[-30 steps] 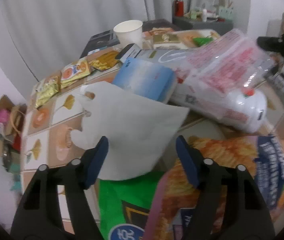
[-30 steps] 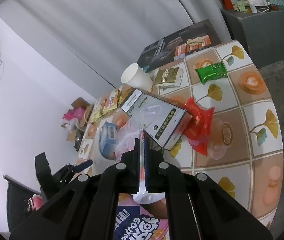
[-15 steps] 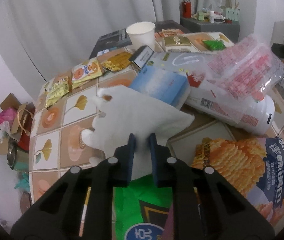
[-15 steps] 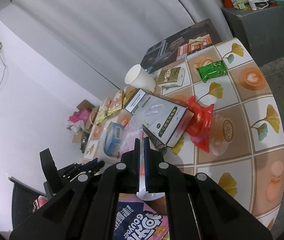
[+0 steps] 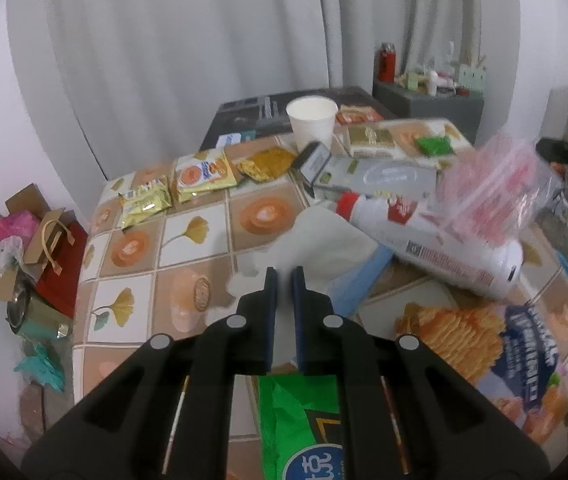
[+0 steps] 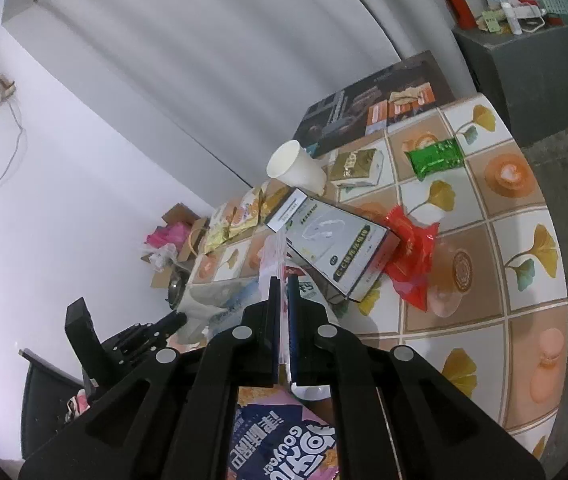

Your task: Collect trash

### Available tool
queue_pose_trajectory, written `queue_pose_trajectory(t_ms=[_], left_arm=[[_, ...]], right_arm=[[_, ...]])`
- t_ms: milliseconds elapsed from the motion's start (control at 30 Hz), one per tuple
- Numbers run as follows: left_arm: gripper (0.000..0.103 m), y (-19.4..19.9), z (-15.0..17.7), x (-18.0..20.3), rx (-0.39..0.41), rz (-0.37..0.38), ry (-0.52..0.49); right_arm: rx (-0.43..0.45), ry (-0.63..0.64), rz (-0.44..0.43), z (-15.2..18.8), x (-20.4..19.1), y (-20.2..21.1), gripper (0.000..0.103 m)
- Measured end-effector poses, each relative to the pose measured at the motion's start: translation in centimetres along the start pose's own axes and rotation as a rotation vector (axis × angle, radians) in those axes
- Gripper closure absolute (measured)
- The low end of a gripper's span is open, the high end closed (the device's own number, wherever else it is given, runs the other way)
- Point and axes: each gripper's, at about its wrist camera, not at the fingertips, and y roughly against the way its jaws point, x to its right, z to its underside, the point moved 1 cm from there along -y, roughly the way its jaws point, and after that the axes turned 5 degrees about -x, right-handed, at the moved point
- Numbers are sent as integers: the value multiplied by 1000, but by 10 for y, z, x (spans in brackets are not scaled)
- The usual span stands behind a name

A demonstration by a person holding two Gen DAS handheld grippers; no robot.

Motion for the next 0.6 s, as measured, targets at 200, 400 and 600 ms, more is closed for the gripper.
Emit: queue_pose_trajectory(t_ms=[200, 400, 600], left_arm=[[97, 24, -8, -1, 45, 1, 17], [97, 45, -16, 12, 79, 8, -4], [97, 45, -16, 25, 71, 41, -13]], right_arm=[[31, 12, -8, -1, -8, 19, 99], [35, 18, 8, 6, -9, 40, 99], [-81, 16, 42, 19, -1, 26, 93]])
